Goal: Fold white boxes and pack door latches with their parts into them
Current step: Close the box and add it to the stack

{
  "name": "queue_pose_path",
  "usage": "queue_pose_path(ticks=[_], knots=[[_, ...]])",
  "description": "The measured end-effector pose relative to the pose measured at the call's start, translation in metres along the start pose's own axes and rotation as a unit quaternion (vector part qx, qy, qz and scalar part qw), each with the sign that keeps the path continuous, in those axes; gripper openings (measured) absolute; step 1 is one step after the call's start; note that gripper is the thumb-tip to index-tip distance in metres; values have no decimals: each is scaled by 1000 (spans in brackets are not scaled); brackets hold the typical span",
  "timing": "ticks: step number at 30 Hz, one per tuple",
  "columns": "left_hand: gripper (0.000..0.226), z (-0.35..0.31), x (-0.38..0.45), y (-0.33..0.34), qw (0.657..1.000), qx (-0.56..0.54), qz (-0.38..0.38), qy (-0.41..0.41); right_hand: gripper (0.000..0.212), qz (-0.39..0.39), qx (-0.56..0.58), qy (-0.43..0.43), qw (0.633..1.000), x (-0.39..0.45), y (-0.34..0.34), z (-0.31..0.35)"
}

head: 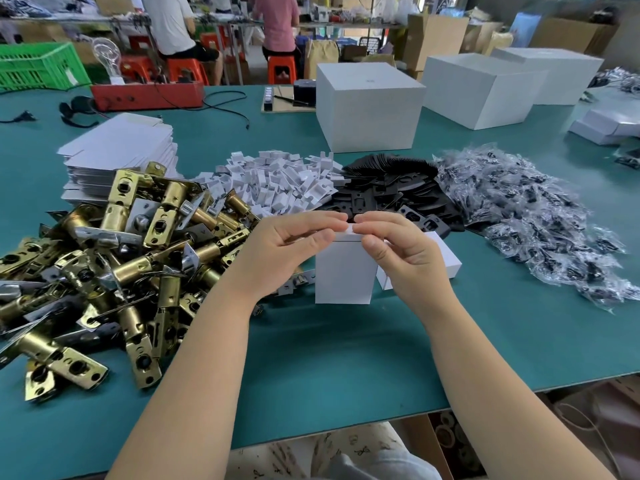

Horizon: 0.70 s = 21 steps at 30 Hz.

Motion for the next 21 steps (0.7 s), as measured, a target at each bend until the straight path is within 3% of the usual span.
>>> queue_pose_path(ticks=[4, 9, 13, 21], knots=[[23, 2, -1, 2, 1000, -9, -11, 6, 24, 6, 4, 10, 1000, -4, -1, -5], [33, 3, -8, 9, 977, 65, -160, 122, 31, 5, -46, -13, 999, -4, 2, -2], [27, 7, -11, 13, 959, 83, -213, 170, 28, 9, -85, -18, 996, -5, 2, 0], [10, -6, -11, 7, 957, 169, -184, 148, 28, 3, -50, 10, 999, -7, 4, 2]])
Point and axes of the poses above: each hand's wrist, its own x-axis towards the middle knuckle, its own y-axis out of the palm, z = x × y, the point moved 3 cm from there along x, towards the middle knuckle, and after that the axes turned 8 degrees about -y, right-handed, at the moved point
